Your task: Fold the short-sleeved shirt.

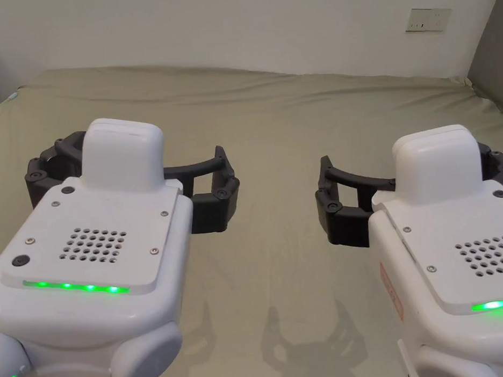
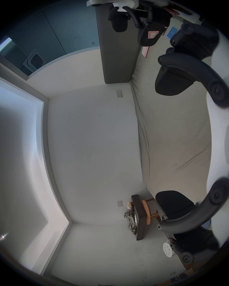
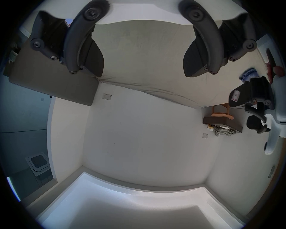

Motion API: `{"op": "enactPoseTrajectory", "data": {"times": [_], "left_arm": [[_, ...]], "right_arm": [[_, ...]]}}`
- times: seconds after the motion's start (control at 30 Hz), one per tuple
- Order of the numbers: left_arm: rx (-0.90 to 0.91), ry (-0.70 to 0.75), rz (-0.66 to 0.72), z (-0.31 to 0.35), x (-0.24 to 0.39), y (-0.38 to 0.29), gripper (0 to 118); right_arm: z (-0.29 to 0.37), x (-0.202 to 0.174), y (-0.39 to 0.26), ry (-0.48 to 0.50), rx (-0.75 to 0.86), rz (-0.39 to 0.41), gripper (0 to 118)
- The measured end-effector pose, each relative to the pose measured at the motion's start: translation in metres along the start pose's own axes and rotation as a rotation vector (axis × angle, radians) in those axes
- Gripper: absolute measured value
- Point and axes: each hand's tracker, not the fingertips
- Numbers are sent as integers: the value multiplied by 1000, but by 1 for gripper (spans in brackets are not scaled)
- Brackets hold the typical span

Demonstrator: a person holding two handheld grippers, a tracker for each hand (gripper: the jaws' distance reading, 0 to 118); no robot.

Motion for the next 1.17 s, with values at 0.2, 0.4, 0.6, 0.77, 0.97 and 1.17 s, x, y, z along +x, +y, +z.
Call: {"op": "enactPoseTrajectory", "data": {"times": [0.2, 0.4, 0.6, 0.77, 0.97, 1.17], "left_arm": [[-4, 6, -2, -1, -4, 0, 118], [9, 5, -12, -1, -2, 2, 118], [26, 1, -21, -1, -1, 6, 118], [32, 3, -22, -1, 0, 7, 118], [28, 3, -20, -1, 1, 6, 118], [17, 2, -25, -4, 3, 2, 118]], "right_arm": [[-7, 9, 9, 38, -74, -120, 108], [-10, 7, 33, -105, -232, -175, 108], [-12, 12, 36, -75, -248, -231, 108], [-10, 15, 36, -59, -235, -248, 108], [-13, 8, 28, -71, -219, -182, 108], [-14, 12, 21, -24, -212, -234, 108]]}}
